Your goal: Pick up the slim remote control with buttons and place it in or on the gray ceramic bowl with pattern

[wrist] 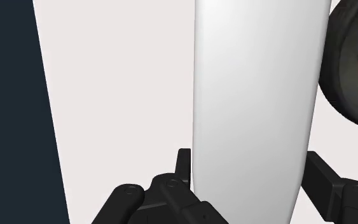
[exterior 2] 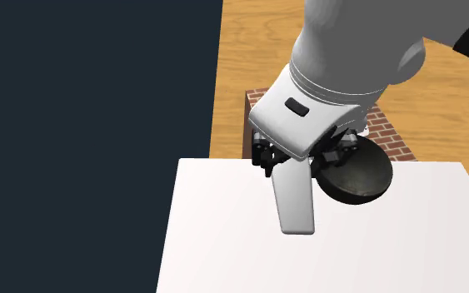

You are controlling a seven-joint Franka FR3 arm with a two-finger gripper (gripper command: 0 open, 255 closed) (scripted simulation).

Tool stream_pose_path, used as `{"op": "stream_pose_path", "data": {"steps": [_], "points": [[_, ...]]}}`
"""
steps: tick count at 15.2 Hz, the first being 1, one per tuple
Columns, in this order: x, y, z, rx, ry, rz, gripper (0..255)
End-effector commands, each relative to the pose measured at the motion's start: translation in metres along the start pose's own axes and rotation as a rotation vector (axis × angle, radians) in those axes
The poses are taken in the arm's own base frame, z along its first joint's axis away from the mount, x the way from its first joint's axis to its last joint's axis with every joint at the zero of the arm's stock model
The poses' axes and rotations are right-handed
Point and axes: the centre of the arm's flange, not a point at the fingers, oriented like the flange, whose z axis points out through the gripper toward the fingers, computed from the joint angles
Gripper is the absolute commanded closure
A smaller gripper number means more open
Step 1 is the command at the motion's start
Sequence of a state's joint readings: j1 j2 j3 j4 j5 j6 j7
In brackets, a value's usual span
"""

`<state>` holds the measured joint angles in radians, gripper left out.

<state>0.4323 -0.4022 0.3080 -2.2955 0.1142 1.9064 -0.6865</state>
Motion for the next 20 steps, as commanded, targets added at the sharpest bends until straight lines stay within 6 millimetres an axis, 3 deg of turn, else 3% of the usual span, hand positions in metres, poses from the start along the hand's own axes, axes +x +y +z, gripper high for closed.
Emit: {"op": "stream_pose_path", "data": {"steps": [1, 12, 20], "points": [[-0.011, -0.026, -0.002, 0.0, 0.0, 0.001, 255], [-0.061, -0.16, -0.004, 0.0, 0.0, 0.001, 255], [-0.061, -0.16, 0.038, 0.0, 0.0, 0.001, 255]]}}
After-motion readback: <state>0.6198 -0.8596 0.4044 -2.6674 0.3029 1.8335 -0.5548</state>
